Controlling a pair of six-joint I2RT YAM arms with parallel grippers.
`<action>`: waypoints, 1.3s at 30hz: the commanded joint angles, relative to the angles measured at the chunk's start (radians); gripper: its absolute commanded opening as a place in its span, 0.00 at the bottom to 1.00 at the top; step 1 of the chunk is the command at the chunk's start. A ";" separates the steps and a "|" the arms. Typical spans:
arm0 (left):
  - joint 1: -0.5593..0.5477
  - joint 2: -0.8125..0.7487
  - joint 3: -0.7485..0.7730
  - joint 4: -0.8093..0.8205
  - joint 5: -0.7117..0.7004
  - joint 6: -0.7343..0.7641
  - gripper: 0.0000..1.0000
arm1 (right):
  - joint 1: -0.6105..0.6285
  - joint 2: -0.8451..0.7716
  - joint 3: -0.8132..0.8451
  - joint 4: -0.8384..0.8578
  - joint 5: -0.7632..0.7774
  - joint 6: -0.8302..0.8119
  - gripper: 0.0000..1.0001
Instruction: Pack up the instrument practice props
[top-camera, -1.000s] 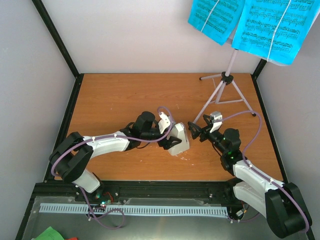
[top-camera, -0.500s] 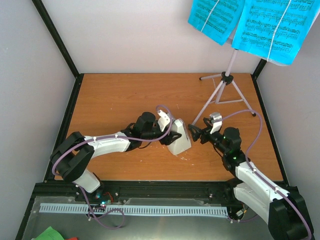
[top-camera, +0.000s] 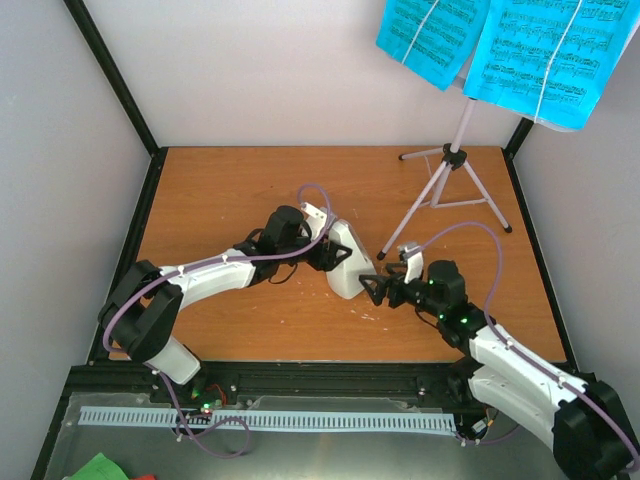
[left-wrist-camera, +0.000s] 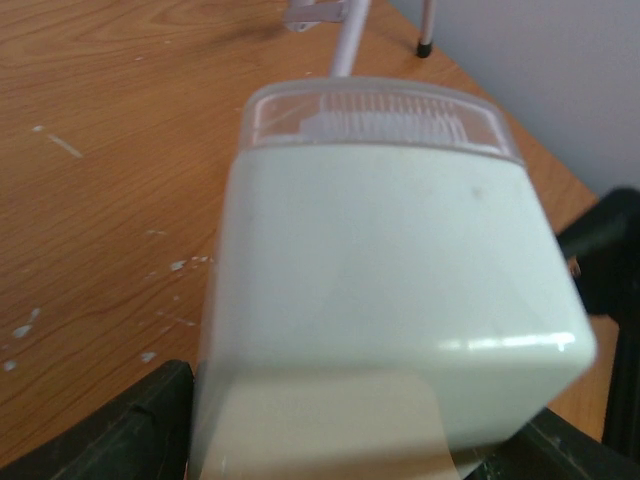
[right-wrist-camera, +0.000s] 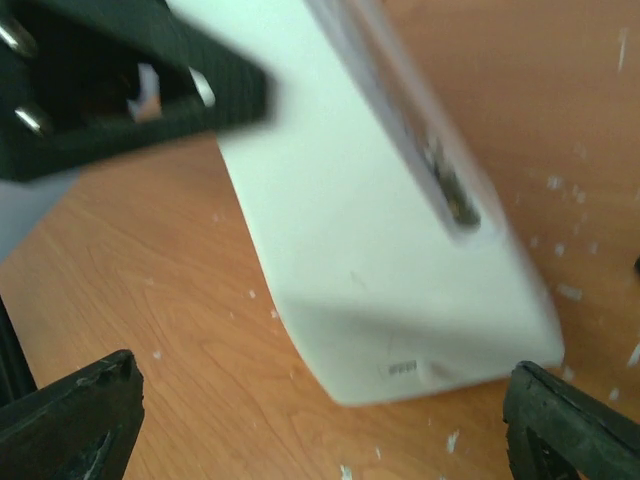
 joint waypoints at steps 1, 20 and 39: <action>0.004 -0.007 0.070 -0.054 -0.011 -0.010 0.55 | 0.069 0.111 0.030 -0.030 0.121 0.042 0.95; 0.004 -0.007 0.081 -0.073 -0.008 -0.008 0.55 | 0.265 0.458 0.202 0.003 0.385 -0.030 0.93; 0.004 0.000 0.063 -0.050 0.010 -0.002 0.55 | 0.311 0.504 0.203 0.050 0.501 -0.015 0.78</action>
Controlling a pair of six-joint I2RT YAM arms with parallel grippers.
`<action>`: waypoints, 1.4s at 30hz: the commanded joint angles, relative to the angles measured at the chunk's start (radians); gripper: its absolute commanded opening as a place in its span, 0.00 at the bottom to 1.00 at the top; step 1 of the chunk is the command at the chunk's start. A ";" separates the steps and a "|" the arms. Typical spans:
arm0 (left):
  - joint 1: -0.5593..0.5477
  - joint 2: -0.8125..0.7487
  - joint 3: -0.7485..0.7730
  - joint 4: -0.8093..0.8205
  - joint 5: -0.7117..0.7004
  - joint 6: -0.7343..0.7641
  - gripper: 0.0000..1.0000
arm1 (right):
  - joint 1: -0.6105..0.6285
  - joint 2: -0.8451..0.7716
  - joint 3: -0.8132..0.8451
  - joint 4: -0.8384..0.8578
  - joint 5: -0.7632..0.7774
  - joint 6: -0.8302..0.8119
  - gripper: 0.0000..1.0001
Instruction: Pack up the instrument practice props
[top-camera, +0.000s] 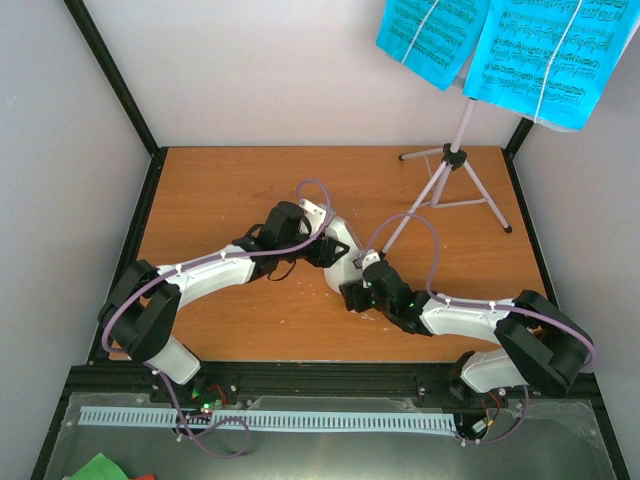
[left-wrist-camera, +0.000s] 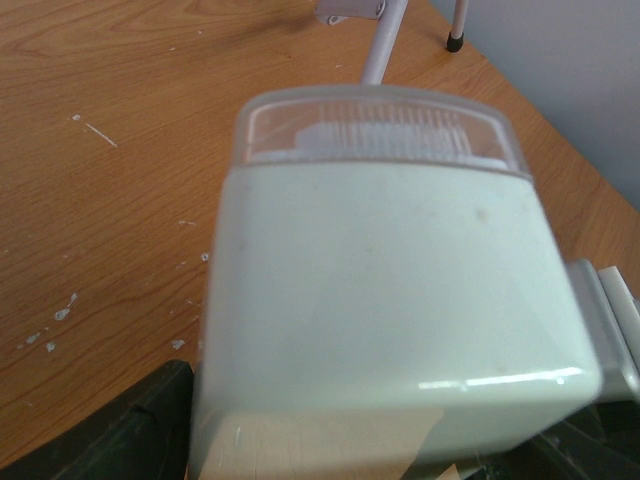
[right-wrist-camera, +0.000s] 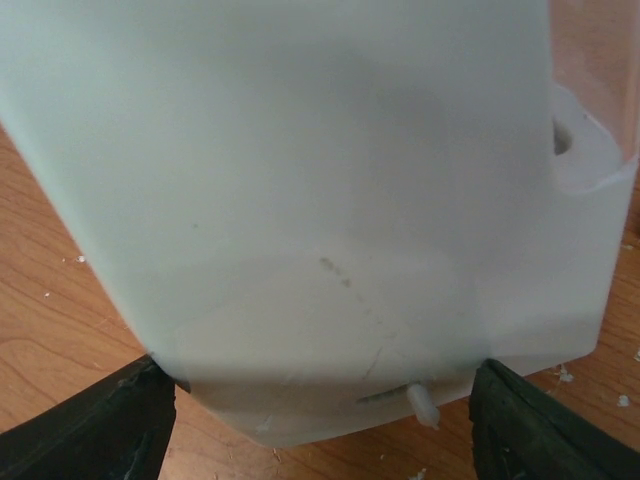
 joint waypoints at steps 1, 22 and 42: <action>0.000 0.000 0.026 0.026 0.038 -0.005 0.55 | 0.011 0.004 0.018 0.044 0.029 -0.002 0.77; 0.000 0.015 0.038 0.008 0.035 0.014 0.55 | 0.017 0.049 0.018 0.076 0.039 0.010 0.38; -0.012 -0.050 0.098 -0.262 0.142 0.389 0.57 | -0.208 -0.488 -0.119 -0.190 0.004 0.085 0.91</action>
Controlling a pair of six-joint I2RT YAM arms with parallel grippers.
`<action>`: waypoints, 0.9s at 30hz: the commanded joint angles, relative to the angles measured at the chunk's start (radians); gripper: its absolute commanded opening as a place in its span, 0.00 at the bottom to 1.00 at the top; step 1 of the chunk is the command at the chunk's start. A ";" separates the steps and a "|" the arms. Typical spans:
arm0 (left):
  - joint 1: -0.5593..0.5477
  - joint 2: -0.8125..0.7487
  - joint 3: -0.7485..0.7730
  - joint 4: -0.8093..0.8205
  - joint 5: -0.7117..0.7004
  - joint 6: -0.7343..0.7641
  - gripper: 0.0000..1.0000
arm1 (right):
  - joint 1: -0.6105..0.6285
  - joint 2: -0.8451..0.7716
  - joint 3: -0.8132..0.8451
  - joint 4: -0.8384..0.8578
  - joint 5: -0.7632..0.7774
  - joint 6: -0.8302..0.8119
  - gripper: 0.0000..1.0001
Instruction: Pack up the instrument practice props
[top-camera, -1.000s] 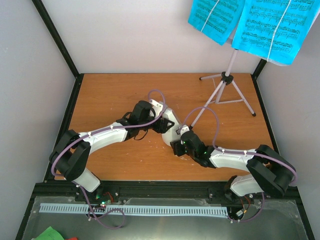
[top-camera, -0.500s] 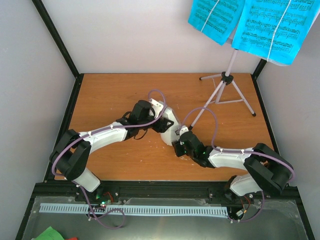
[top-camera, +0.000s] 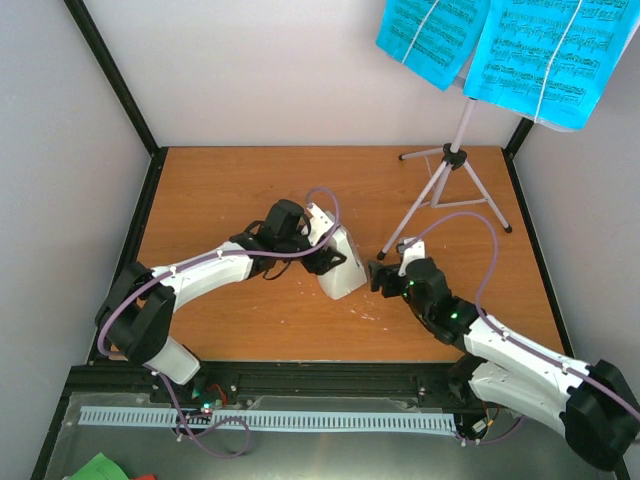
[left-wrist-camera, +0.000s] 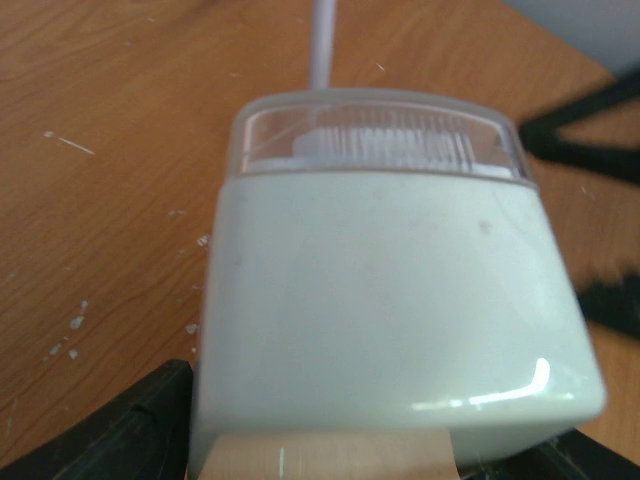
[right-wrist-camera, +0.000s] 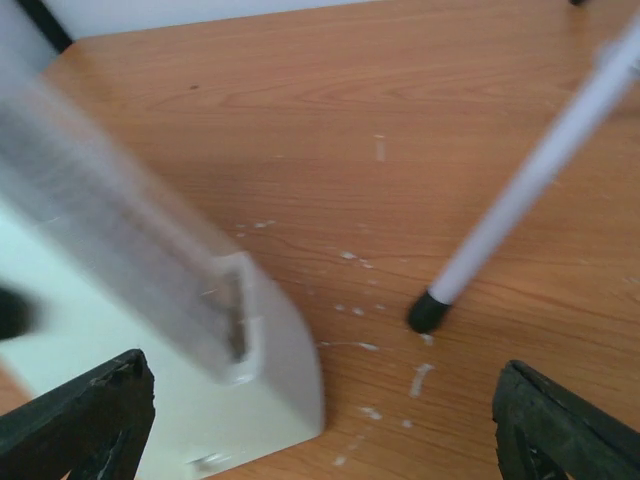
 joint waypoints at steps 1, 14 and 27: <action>-0.020 -0.034 0.063 -0.145 0.089 0.149 0.58 | -0.138 -0.044 -0.070 -0.024 -0.143 0.073 0.90; -0.026 -0.080 0.089 -0.219 0.153 0.148 0.99 | -0.239 0.146 -0.071 0.165 -0.352 0.070 0.72; 0.136 -0.382 0.095 -0.116 0.149 0.011 1.00 | -0.208 0.444 0.075 0.210 -0.364 -0.146 0.61</action>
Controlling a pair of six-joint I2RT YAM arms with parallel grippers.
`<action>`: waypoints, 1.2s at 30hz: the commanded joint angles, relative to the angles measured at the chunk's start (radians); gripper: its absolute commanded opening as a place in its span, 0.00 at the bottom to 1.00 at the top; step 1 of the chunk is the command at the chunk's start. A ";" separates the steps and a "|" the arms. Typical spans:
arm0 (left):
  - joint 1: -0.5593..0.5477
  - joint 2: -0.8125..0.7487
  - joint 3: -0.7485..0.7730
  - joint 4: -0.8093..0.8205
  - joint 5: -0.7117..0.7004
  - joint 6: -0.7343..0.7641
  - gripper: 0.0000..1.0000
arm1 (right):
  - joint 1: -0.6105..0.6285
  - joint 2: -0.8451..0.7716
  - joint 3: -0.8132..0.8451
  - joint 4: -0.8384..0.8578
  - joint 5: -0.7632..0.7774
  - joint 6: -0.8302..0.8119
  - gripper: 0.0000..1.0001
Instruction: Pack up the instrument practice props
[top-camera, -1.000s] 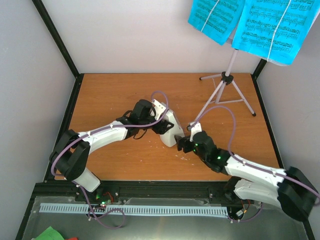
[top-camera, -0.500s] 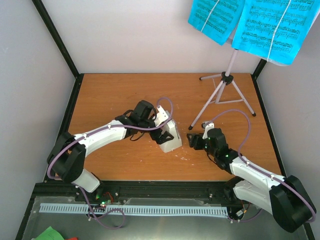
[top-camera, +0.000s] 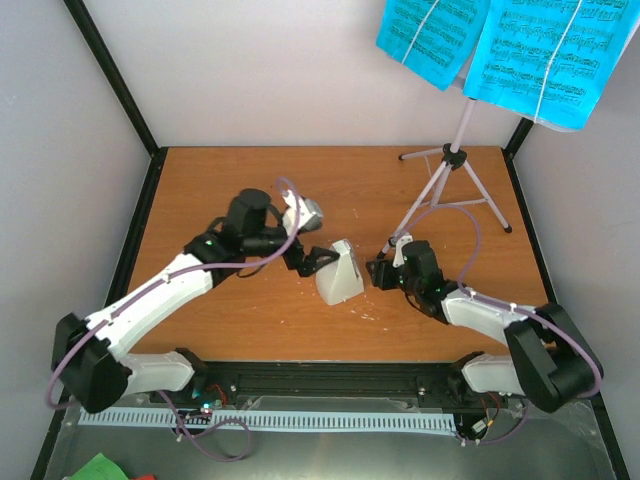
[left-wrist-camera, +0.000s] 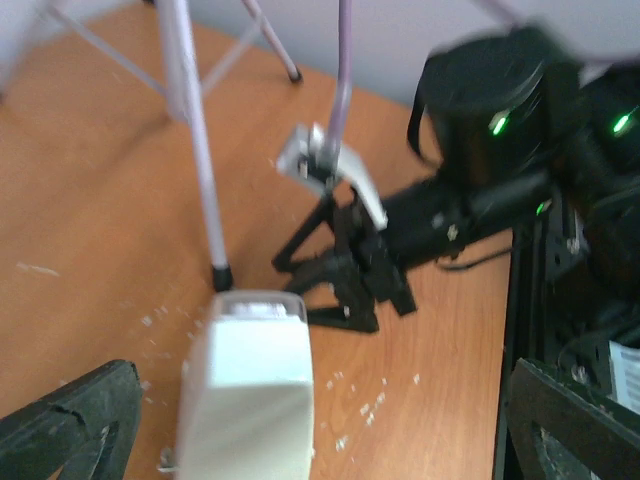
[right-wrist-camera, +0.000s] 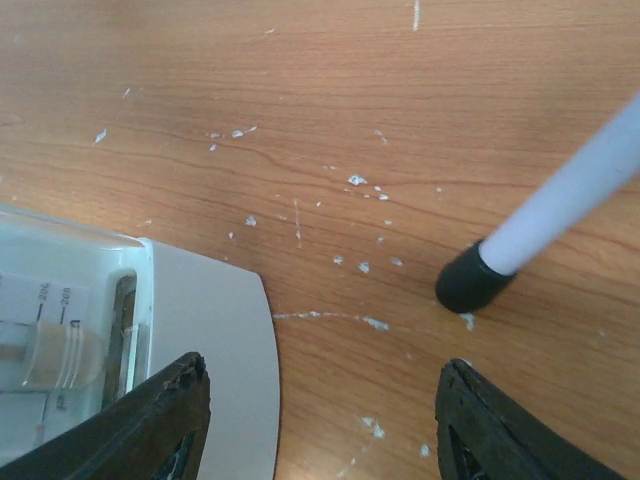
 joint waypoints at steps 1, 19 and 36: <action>0.147 -0.070 0.039 0.081 0.028 -0.083 0.99 | 0.067 0.082 0.053 0.033 0.016 -0.143 0.61; 0.334 -0.126 -0.002 0.203 -0.108 -0.163 0.99 | 0.465 0.282 0.237 0.128 -0.009 -0.137 0.59; 0.334 -0.192 -0.116 0.259 -0.235 -0.101 1.00 | 0.544 0.614 0.598 0.131 -0.200 -0.250 0.46</action>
